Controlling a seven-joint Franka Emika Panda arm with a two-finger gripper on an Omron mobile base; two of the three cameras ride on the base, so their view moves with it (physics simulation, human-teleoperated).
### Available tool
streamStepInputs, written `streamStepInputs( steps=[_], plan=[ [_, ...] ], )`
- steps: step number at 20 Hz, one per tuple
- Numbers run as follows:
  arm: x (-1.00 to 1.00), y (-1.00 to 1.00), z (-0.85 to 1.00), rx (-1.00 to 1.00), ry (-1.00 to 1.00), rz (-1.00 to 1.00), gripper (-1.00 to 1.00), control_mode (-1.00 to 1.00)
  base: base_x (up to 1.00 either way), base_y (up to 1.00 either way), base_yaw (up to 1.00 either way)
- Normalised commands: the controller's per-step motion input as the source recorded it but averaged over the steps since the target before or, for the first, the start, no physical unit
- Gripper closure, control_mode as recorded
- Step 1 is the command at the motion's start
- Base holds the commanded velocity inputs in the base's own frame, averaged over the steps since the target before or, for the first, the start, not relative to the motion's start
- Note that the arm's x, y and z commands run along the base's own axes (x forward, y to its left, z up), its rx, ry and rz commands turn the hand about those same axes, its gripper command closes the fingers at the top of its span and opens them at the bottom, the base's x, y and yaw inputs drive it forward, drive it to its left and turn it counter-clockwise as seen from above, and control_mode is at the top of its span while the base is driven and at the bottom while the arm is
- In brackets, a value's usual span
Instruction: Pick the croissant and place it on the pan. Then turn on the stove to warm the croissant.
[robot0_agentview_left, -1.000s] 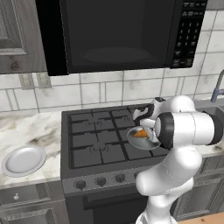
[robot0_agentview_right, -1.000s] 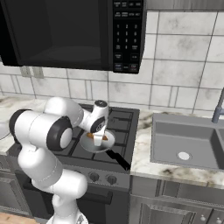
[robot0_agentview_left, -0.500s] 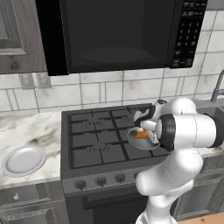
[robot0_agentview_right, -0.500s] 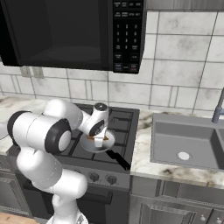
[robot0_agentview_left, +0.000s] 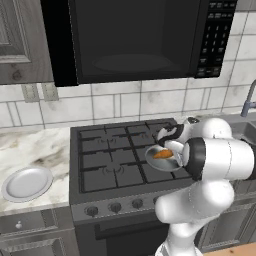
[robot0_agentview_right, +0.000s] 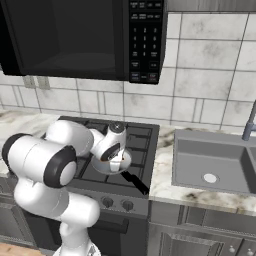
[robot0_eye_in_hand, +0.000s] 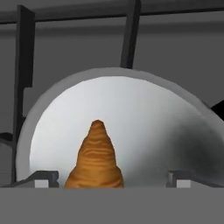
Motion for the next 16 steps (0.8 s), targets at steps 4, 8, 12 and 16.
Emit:
streamStepInputs(
  steps=[4,8,12,16],
  plan=[
    [-0.30,0.00,0.36,0.00,-0.07,0.00,-1.00,-1.00,0.00,0.00,0.00],
    [-0.31,0.00,0.58,0.00,-0.03,0.05,-1.00,-1.00,0.00,0.00,0.00],
    [-0.34,0.00,0.52,0.00,0.00,0.06,-1.00,-1.00,0.00,0.00,0.00],
    [-0.39,-0.02,0.28,0.00,0.00,0.03,-1.00,-1.00,0.00,0.00,0.00]
  ],
)
